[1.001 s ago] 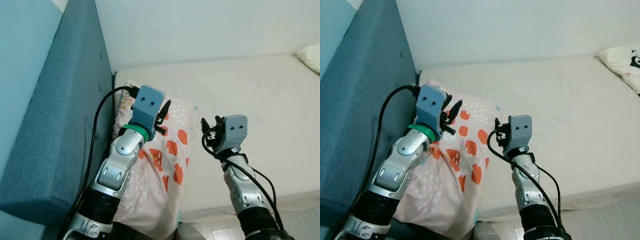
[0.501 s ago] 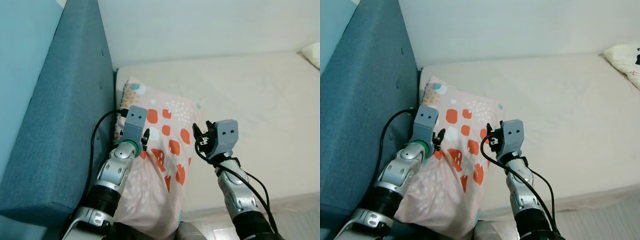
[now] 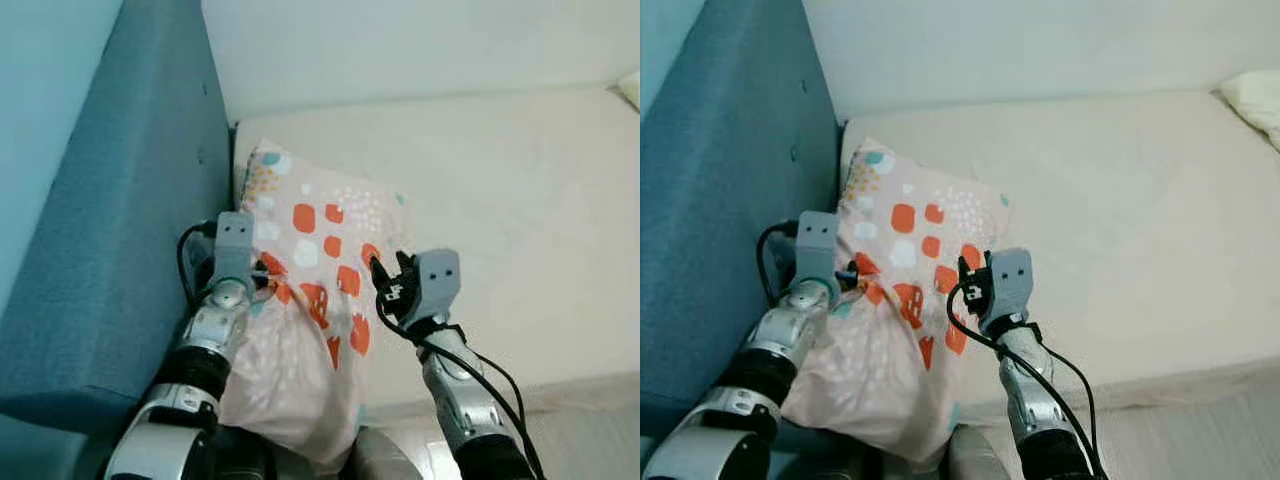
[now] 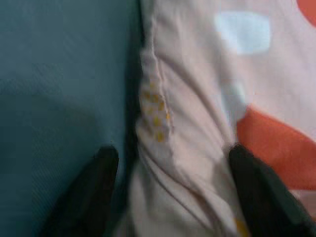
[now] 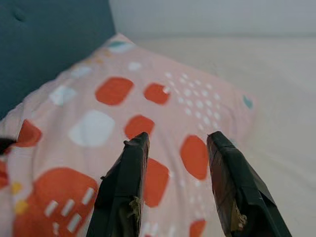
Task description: Clean up the room
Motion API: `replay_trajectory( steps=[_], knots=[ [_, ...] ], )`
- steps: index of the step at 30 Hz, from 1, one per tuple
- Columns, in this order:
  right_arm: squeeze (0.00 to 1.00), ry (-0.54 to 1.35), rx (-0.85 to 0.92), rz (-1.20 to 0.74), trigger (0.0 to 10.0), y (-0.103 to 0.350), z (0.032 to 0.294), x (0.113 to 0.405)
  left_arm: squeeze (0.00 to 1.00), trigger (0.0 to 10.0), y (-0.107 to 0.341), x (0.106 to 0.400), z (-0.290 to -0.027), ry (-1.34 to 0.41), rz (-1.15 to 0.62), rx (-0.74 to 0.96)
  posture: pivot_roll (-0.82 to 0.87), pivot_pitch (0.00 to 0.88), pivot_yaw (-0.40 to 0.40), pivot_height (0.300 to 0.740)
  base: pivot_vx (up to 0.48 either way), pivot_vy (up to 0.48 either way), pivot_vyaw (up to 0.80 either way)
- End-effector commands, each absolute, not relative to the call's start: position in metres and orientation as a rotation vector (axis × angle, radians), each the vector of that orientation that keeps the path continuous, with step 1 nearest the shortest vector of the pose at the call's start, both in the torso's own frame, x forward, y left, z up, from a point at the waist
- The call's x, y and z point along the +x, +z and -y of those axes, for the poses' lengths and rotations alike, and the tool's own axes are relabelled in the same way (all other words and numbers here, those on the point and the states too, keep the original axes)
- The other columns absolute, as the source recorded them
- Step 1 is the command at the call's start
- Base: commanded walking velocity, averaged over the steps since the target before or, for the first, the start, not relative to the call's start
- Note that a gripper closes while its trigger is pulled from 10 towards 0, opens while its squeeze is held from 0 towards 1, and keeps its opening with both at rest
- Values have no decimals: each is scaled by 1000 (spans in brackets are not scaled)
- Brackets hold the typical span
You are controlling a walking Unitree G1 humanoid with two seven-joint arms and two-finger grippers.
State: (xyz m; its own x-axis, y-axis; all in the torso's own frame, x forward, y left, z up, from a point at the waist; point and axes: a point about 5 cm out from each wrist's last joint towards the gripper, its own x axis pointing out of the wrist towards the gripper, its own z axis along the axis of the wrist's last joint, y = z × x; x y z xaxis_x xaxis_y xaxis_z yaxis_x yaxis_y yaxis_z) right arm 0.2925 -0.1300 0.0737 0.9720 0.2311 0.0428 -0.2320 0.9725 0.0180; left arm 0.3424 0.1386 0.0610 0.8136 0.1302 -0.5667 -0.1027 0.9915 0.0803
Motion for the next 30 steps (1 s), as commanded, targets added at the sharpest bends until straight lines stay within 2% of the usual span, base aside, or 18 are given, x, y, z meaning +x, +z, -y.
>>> replay_trajectory(
  steps=[1, 2, 3, 8, 13, 14, 15, 16, 26, 30],
  knots=[
    [0, 238, 31, 27, 10000, 71, 128, 289, 475, 10000, 31, 323, -141, 82, -793, -72, 14, 171, 72, 740, 0, 0, 0],
    [0, 237, 32, 26, 10000, 71, 128, 289, 475, 10000, 27, 321, -138, 67, -817, -101, 14, 171, 72, 740, 0, 0, 0],
    [0, 236, 33, 26, 10000, 71, 128, 289, 0, 10000, 24, 319, -137, 79, -832, -124, 12, 175, 74, 740, 0, 0, 0],
    [0, 234, 35, 25, 10000, 71, 128, 287, 0, 10000, 20, 319, -136, 109, -845, -164, 9, 180, 75, 740, 0, 0, 0],
    [0, 234, 32, 20, 10000, 70, 128, 285, 0, 10000, 20, 319, -122, 29, -885, -267, 5, 183, 75, 740, 0, 0, 0],
    [0, 234, 32, 20, 10000, 71, 129, 286, 0, 5961, 21, 320, -119, -2, -891, -280, 2, 182, 75, 740, 0, 0, 0],
    [0, 234, 32, 20, 10000, 71, 129, 286, 0, 5961, 21, 320, -119, -2, -891, -280, 2, 182, 75, 740, 0, 0, 0],
    [0, 232, 32, 21, 10000, 71, 129, 286, 0, 0, 22, 321, -115, -38, -888, -278, -2, 181, 76, 740, 0, 0, 0],
    [0, 227, 25, 14, 10000, 71, 132, 286, 0, 0, 29, 324, -102, -212, -864, -226, 0, 180, 75, 740, 0, 0, 0],
    [0, 225, 25, 13, 10000, 71, 132, 286, 0, 0, 40, 323, -87, -331, -824, -225, -1, 180, 76, 740, 0, 0, 0]
  ],
)
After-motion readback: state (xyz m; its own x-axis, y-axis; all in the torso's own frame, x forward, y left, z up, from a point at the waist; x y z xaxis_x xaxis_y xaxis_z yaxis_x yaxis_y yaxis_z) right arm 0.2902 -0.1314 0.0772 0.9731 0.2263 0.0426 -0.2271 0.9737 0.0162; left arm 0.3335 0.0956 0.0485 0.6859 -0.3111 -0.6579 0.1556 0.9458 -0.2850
